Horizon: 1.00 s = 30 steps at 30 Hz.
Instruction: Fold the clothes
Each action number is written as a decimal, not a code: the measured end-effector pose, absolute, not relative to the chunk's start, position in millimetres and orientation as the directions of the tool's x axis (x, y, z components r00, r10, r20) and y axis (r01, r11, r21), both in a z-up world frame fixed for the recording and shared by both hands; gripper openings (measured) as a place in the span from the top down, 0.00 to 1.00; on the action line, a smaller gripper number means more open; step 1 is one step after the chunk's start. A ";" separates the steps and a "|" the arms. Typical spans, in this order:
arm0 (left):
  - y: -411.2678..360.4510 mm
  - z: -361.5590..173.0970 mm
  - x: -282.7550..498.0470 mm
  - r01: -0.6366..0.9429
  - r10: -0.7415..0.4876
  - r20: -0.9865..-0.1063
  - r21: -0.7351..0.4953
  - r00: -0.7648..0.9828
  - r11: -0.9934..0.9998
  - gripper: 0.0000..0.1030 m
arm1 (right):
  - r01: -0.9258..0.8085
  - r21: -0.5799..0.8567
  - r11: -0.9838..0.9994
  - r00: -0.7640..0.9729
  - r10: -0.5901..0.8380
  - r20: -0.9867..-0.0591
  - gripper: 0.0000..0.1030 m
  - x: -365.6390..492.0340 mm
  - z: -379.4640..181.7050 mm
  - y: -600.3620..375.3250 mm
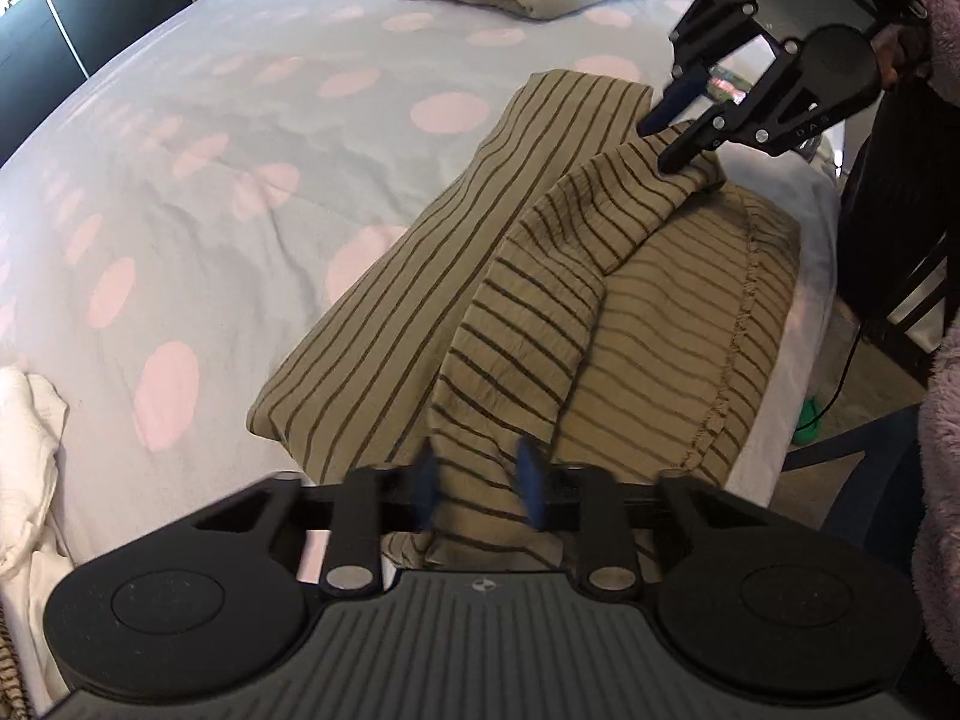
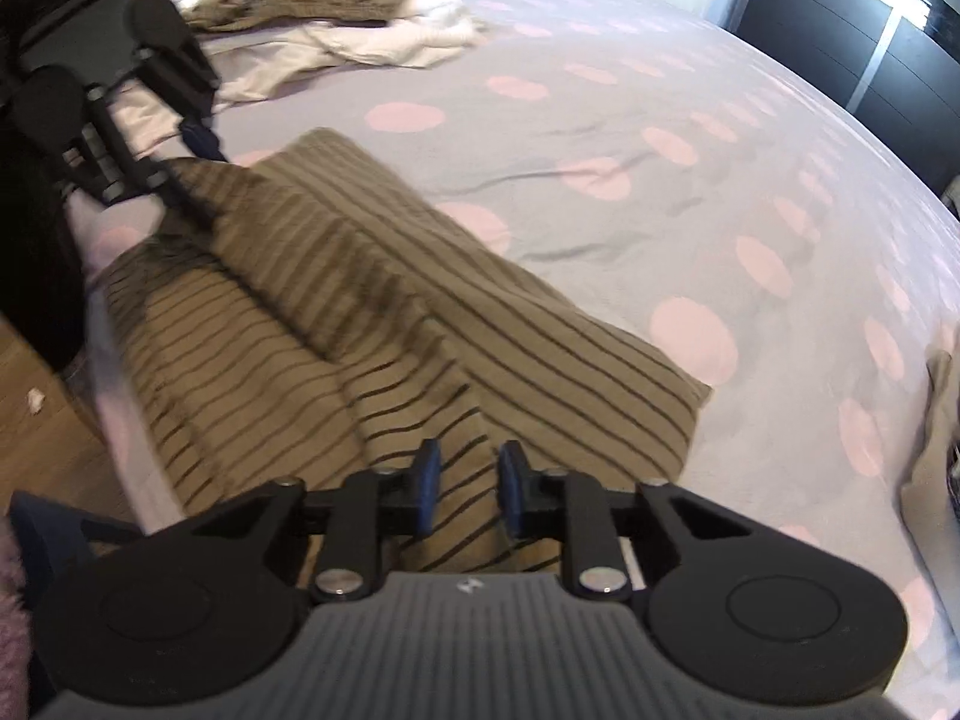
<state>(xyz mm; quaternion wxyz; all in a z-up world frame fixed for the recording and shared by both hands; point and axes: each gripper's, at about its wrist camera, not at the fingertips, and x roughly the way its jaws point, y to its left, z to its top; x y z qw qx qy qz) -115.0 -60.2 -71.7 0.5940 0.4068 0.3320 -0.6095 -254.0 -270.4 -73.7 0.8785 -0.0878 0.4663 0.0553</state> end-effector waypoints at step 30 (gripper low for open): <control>17.1 -165.3 -252.2 0.481 -0.402 -0.814 0.575 0.419 -0.662 0.99 | -0.641 -0.496 0.586 0.485 -0.191 -0.853 0.79 -348.1 -132.9 -155.8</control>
